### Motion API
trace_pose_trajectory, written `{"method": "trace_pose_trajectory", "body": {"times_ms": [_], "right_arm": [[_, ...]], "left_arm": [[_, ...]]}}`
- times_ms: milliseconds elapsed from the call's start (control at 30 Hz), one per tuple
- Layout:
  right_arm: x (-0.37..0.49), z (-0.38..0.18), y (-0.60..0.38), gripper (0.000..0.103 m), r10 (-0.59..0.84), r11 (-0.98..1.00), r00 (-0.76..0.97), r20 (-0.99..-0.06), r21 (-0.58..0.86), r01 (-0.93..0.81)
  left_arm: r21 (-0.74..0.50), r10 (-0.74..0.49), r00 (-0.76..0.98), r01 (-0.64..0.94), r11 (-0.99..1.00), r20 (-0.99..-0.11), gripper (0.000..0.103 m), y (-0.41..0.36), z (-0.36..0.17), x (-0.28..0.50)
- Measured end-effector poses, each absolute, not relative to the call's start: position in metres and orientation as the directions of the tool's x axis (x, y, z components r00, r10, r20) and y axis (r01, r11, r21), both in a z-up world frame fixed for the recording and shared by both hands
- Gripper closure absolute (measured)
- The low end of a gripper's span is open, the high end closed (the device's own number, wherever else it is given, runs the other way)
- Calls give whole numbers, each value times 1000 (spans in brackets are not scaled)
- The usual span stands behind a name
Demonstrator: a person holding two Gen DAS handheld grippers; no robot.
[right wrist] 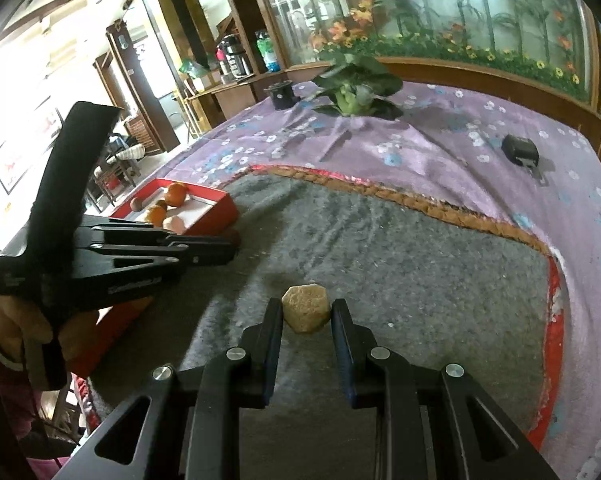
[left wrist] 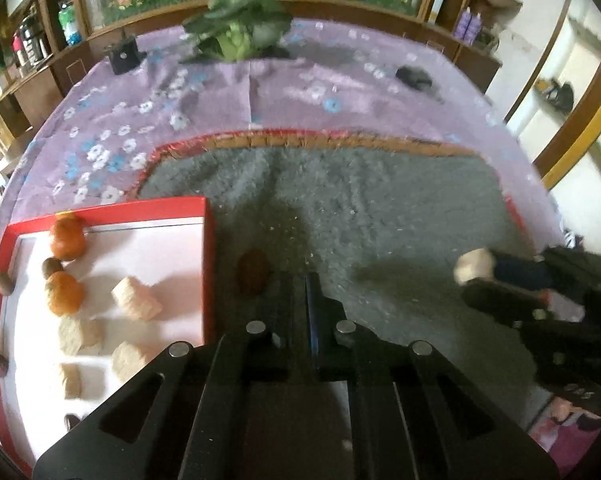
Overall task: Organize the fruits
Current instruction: 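Lift the date and cube off the mat and carry them toward the tray, then carry the red date and pale cube over the white tray with both tools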
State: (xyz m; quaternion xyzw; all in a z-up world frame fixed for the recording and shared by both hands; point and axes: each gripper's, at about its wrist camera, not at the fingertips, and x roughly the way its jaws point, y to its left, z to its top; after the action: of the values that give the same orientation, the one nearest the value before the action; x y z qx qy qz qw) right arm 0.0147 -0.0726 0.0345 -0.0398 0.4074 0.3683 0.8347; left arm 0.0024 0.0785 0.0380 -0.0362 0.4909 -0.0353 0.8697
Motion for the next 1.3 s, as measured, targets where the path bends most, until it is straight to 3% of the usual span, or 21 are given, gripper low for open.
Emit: {"method": "trace_pose_trajectory", "body": {"times_ms": [433,600,767,900,1300], "right_arm": [[-8,46,-45,79,581,706,396,-711,198,-680],[-3,40,-60,79,565,723,396,-724,205,-659],[11,31,-80,79,570,739,391,-722,243,-628],[20,27,-86,79,591,732,383,-710,271,-626],[30,15,-88,79,618,709,341,-708,315,-632]], "left_arm": [[-134,-130,538,33,990,-833,98,81,50,-25],[-73,-57,493,-13,997,-868,92,73,28,6],[-29,-14,459,-26,999,-888,91,80,16,20],[-29,-39,470,29,999,-882,68,80,21,22],[75,37,467,62,995,-883,64,74,24,29]]}}
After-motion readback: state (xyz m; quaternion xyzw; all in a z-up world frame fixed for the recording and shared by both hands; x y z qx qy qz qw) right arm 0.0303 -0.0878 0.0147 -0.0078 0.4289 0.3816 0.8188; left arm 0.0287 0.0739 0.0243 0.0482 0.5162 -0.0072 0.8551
